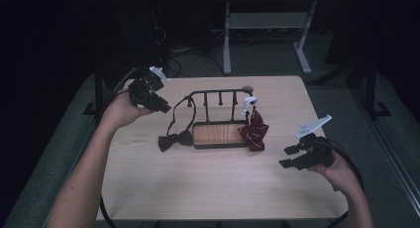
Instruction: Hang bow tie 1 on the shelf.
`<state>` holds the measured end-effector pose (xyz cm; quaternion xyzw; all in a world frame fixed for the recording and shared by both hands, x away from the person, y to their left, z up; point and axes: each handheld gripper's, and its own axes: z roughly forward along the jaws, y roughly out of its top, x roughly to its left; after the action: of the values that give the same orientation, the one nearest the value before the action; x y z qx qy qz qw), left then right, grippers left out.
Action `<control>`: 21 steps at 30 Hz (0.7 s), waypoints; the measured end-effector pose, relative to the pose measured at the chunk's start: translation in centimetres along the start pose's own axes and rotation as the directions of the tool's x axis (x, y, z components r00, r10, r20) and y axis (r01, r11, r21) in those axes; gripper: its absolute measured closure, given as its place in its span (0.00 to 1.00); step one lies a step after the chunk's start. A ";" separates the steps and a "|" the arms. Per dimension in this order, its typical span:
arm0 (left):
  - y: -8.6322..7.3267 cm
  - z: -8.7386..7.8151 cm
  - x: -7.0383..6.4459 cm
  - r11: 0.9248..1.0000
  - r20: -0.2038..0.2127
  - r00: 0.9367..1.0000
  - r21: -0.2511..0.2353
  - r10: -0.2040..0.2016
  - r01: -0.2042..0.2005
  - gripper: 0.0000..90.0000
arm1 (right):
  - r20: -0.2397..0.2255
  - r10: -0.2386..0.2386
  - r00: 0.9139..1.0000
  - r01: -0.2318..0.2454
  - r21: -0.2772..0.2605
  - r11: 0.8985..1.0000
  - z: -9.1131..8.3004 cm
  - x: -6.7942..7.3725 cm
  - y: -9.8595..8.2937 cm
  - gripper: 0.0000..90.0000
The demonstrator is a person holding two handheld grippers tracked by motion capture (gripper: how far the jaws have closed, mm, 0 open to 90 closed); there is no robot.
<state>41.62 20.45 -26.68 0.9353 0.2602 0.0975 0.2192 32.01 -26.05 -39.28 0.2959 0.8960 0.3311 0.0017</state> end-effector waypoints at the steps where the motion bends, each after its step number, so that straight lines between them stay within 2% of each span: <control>1: -0.1 0.0 0.0 1.000 0.001 1.000 0.003 0.006 -0.006 0.79 | 0.002 -0.002 1.000 0.002 -0.001 1.000 0.0 0.0 0.0 0.45; 7: -0.8 0.0 -0.6 1.000 0.013 1.000 -0.009 0.016 -0.016 0.78 | 0.007 0.015 1.000 -0.015 0.003 1.000 0.1 -0.1 0.0 0.43; 10: -1.1 -0.1 -0.9 1.000 0.021 0.999 -0.011 0.029 -0.028 0.77 | 0.008 0.012 1.000 -0.012 0.001 1.000 0.1 -0.2 0.0 0.42; 14: -1.5 0.0 -1.4 0.999 0.040 0.999 -0.031 0.027 -0.026 0.74 | 0.009 0.010 1.000 -0.010 0.002 1.000 0.1 -0.1 0.1 0.42; 21: -2.3 0.1 -2.1 0.998 0.047 0.998 -0.041 0.041 -0.039 0.69 | 0.013 0.013 1.000 -0.013 0.002 1.000 0.1 -0.2 0.0 0.41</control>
<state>38.91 21.04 -27.98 0.9378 0.2342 0.0844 0.2421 32.18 -26.07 -39.38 0.3038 0.8944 0.3281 0.0049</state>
